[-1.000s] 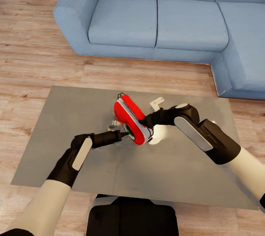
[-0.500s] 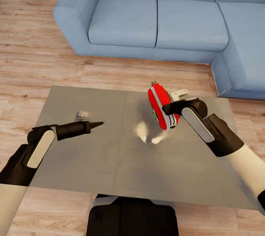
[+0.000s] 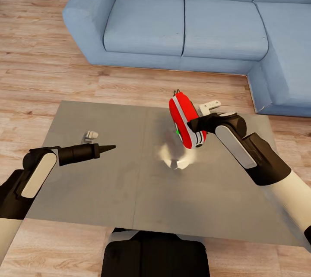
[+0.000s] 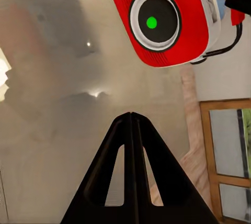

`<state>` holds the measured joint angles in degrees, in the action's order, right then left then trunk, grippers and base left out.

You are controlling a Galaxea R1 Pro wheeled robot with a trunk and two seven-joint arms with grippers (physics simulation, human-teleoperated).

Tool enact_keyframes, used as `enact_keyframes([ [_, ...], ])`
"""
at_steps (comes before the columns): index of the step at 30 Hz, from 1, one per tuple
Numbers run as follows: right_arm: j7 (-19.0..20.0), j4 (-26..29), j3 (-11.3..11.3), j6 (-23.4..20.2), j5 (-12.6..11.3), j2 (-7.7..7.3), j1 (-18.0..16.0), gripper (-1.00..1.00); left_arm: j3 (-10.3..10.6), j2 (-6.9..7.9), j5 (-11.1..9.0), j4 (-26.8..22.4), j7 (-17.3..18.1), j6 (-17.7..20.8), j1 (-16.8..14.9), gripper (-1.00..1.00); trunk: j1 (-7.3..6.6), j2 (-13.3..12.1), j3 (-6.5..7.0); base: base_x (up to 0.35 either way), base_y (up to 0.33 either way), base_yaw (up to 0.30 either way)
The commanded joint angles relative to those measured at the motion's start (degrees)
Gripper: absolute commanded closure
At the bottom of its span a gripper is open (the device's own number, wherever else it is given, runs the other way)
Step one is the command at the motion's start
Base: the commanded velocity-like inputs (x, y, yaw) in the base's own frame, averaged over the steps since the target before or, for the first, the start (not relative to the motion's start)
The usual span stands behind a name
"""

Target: Turn on the radio receiver that's on the table in the living room.

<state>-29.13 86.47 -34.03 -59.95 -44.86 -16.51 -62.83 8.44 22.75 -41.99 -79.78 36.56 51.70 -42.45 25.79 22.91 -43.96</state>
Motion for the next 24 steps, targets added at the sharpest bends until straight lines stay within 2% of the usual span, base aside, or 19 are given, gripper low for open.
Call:
enact_keyframes([
  [1, -0.02, 0.01, 0.01, -0.05, 0.36, 0.00, -0.01, 1.00, 0.00, 0.10, -0.01, -0.01, 0.00, 0.21, 0.00, 1.00, 0.00, 0.01, 0.00, 0.000, 0.000, 0.000],
  [5, 0.00, 0.01, 0.01, -0.05, 0.35, 0.10, -0.01, 1.00, 0.00, 0.62, 0.00, -0.04, 0.00, 2.26, 0.00, 1.00, 0.00, 0.01, 0.00, 0.000, 0.000, 0.000],
  [10, -0.32, -0.78, -0.29, -0.05, 0.53, 0.25, 0.22, 1.00, 0.00, 0.71, 0.08, 0.66, 0.00, 2.68, 0.00, 1.00, 0.00, 0.01, 0.00, 0.000, 0.000, 0.000],
  [14, -1.81, -1.03, -0.64, 2.87, 1.13, 0.24, 4.82, 1.00, 0.00, 0.71, 0.07, 3.16, 0.08, 2.38, 0.00, 1.00, 0.00, 0.01, 0.00, 0.000, 0.000, 0.000],
  [16, -2.06, -1.04, -0.95, 3.91, 2.17, 0.25, 7.52, 1.00, 0.00, 0.71, 0.07, 4.33, 0.14, 2.13, 0.00, 1.00, 0.00, 0.01, 0.00, 0.000, 0.000, 0.000],
  [19, -2.15, -1.04, -1.39, 4.69, 2.50, 0.17, 8.10, 1.00, 0.00, 0.71, 0.07, 4.58, 0.11, 2.02, 0.00, 1.00, 0.00, 0.01, 0.00, 0.000, 0.000, 0.000],
  [21, -1.96, -1.04, -1.47, 8.15, 2.54, -0.11, 9.26, 1.00, 0.00, 0.71, 0.07, 4.69, 0.09, 1.96, 0.00, 1.00, 0.00, 0.01, 0.00, 0.000, 0.000, 0.000],
  [24, -1.91, -1.04, -1.49, 9.63, 2.58, -0.24, 10.53, 1.00, 0.00, 0.70, 0.07, 5.28, 0.16, 1.83, 0.00, 1.00, 0.00, 0.01, 0.00, 0.000, 0.000, 0.000],
])
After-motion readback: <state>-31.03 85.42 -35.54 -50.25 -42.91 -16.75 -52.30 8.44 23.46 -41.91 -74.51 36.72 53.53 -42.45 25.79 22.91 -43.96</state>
